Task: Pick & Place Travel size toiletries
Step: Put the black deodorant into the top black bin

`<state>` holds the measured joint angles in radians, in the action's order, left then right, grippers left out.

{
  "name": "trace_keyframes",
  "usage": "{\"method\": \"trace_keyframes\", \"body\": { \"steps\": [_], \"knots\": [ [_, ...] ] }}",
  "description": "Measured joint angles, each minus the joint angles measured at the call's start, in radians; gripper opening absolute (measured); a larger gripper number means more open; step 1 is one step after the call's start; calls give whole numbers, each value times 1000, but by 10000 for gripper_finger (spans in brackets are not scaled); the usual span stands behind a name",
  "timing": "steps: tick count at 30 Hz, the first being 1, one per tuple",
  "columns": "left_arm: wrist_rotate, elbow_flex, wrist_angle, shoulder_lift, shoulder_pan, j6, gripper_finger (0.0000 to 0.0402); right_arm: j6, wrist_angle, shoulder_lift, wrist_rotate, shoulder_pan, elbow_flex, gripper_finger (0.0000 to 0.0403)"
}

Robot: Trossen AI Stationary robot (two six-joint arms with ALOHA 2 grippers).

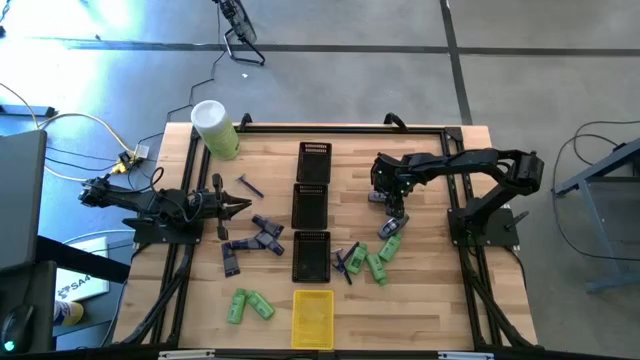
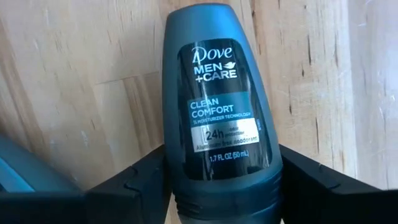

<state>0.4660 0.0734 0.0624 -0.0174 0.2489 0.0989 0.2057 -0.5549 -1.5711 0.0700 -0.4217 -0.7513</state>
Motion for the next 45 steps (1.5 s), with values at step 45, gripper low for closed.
{"method": "trace_keyframes", "body": {
  "steps": [45],
  "knots": [
    [-2, 0, 0, 0, 0, 0, 24, -89, 42, 116, -18, 3, 2, 213]
  ]
}}
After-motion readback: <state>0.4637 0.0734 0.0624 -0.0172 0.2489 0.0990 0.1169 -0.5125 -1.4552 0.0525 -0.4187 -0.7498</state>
